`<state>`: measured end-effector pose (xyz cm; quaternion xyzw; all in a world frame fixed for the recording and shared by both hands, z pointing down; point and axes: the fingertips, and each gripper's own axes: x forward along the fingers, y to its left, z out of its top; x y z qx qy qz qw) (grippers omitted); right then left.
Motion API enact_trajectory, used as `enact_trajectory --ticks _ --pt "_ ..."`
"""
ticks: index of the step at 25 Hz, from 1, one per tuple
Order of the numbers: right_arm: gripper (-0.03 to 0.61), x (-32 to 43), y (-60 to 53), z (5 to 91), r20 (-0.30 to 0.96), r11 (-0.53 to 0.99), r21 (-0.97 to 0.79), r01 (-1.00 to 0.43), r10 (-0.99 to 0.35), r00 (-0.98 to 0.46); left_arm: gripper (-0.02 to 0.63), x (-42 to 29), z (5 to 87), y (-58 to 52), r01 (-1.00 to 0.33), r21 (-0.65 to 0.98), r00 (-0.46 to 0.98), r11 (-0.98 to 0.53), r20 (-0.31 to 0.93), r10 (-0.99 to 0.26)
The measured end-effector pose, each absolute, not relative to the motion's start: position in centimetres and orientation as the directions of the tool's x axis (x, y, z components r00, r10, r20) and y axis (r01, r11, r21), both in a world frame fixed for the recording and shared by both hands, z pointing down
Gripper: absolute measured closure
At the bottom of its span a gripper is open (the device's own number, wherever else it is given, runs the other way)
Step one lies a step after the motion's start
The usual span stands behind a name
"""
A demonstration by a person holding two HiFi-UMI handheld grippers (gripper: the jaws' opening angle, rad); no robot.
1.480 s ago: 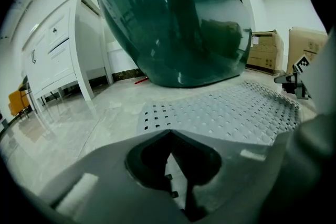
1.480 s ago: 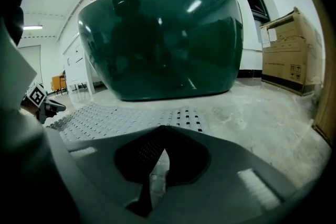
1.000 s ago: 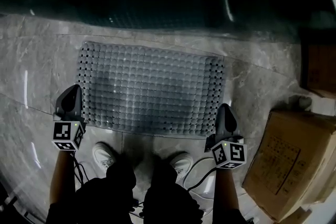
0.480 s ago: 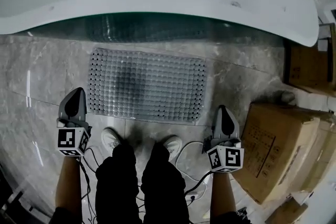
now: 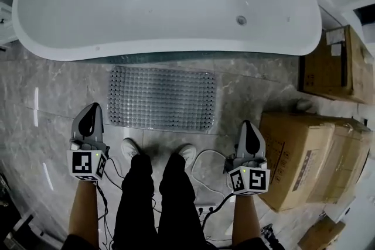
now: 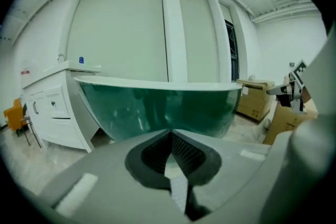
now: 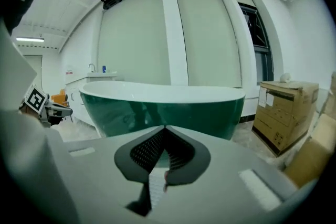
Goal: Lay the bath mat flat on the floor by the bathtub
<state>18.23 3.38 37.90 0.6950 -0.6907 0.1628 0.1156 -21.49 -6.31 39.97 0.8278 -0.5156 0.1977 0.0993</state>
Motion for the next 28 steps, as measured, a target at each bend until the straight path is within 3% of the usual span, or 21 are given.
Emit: enact_trajectory --ticks 11,28 --pt "0.551 17.7 3.6 22.1 0.336 0.031 0.028 -0.999 -0.941 -0.02 0.612 -19.9 24.9 -5.9 -0.894 -0.041 0.401 -0.447 0.375 -0.836" --pt "0.552 16.1 6.3 8.5 0.234 -0.011 -0.016 -1.0 -0.972 0.007 0.612 -18.2 9.6 -2.4 -0.891 -0.03 0.429 -0.453 0.269 -0.862"
